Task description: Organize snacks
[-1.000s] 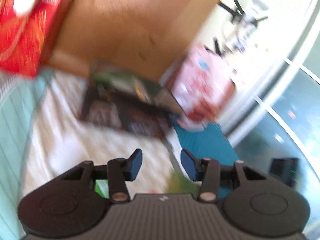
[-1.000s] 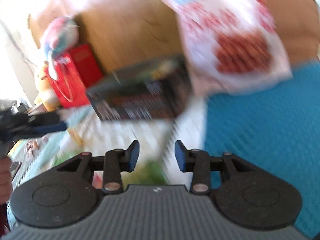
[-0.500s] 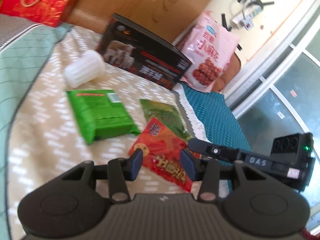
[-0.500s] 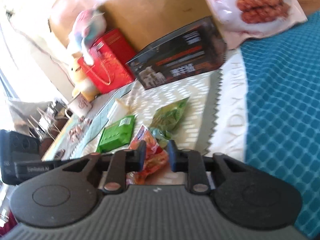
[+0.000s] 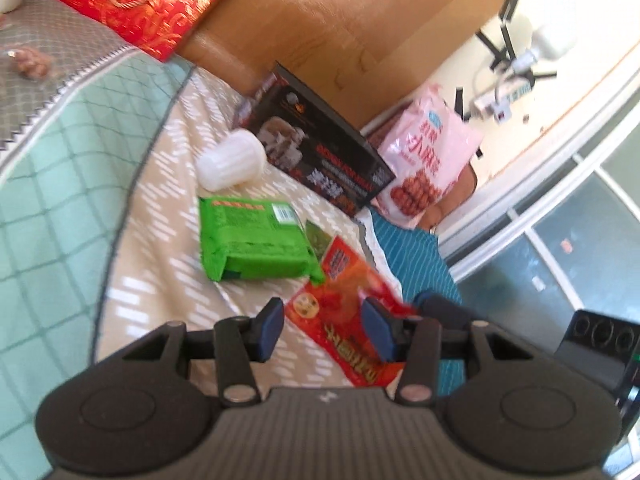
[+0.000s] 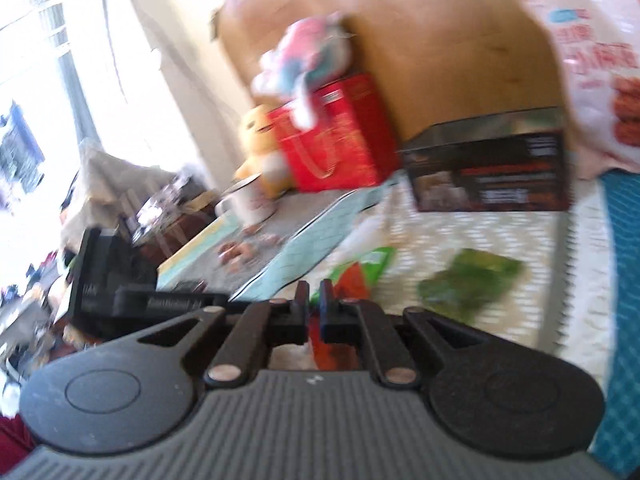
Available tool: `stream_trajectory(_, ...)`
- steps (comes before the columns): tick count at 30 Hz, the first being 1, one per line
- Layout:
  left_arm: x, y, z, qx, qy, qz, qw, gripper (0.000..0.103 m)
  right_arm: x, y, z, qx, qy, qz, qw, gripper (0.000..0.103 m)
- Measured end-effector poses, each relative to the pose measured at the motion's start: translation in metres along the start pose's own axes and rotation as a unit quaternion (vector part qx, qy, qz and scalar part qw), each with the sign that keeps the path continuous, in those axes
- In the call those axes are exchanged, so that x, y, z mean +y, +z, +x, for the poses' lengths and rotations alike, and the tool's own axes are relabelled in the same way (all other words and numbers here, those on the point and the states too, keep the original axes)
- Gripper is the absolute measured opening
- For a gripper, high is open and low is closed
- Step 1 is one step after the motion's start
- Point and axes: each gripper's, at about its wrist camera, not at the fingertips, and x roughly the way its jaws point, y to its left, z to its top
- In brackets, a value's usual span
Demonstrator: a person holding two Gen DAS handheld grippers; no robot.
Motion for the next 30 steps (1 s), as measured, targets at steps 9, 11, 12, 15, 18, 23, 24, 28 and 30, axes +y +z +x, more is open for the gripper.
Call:
stream_trajectory(9,0.008,0.006,-0.021,-0.023,0.007,-0.013,0.9996,0.047,0.005,-0.035,0.032,0.086,0.010,-0.060,0.994,0.028)
stream_trajectory(11,0.008,0.007,-0.022,-0.025,0.004,-0.013,0.9996,0.047,0.003,-0.034,0.027,0.085,0.013,-0.068,0.994,0.028)
stream_trajectory(12,0.008,0.007,-0.023,-0.025,0.002,-0.013,0.9996,0.047,0.000,-0.030,0.020,0.075,0.009,-0.067,0.995,0.029)
stream_trajectory(15,0.003,0.009,-0.020,-0.021,-0.009,-0.009,0.9997,0.047,-0.018,-0.015,0.008,0.034,-0.031,-0.052,0.998,0.035)
stream_trajectory(18,-0.006,0.007,-0.011,-0.010,-0.014,0.004,0.9998,0.047,-0.065,0.001,-0.001,0.010,-0.088,0.028,0.996,0.038)
stream_trajectory(23,-0.010,0.002,0.002,0.010,-0.017,0.008,0.9998,0.047,-0.118,0.007,0.005,0.019,-0.098,0.142,0.985,0.038)
stream_trajectory(24,-0.009,0.002,0.004,0.012,-0.016,0.006,0.9998,0.047,-0.123,0.008,0.012,0.026,-0.089,0.150,0.984,0.037)
stream_trajectory(28,-0.007,0.004,0.009,0.019,-0.016,-0.007,0.9997,0.052,-0.135,0.004,0.038,0.051,-0.070,0.172,0.981,0.007)
stream_trajectory(30,-0.006,0.004,0.008,0.019,-0.012,-0.013,0.9997,0.058,-0.135,0.001,0.033,0.044,-0.048,0.200,0.978,0.007)
